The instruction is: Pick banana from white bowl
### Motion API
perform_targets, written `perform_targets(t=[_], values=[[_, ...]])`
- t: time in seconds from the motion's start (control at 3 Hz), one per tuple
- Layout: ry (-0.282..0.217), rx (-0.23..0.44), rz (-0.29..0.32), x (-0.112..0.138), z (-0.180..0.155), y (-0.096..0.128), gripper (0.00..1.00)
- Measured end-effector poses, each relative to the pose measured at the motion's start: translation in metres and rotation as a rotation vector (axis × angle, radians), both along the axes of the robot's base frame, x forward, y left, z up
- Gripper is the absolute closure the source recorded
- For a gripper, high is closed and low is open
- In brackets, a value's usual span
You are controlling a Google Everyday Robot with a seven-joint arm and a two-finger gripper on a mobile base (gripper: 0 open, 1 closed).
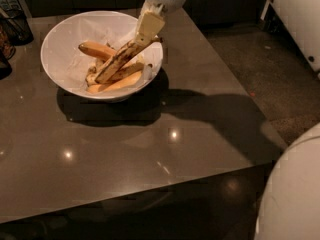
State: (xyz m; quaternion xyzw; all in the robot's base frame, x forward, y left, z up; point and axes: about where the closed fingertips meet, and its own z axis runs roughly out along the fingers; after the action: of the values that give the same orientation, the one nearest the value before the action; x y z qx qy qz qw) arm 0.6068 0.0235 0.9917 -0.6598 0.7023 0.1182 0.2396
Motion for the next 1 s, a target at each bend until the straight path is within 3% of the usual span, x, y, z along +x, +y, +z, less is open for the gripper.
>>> perform_targets(t=[0.33,0.67,1.0], values=[[-0.052,-0.004,0.013,-0.004,0.021,0.015,1.00],[-0.081,0.017,0.053,-0.025,0.041,0.026,1.00],[-0.084,0.018,0.053,-0.026,0.043,0.026,1.00]])
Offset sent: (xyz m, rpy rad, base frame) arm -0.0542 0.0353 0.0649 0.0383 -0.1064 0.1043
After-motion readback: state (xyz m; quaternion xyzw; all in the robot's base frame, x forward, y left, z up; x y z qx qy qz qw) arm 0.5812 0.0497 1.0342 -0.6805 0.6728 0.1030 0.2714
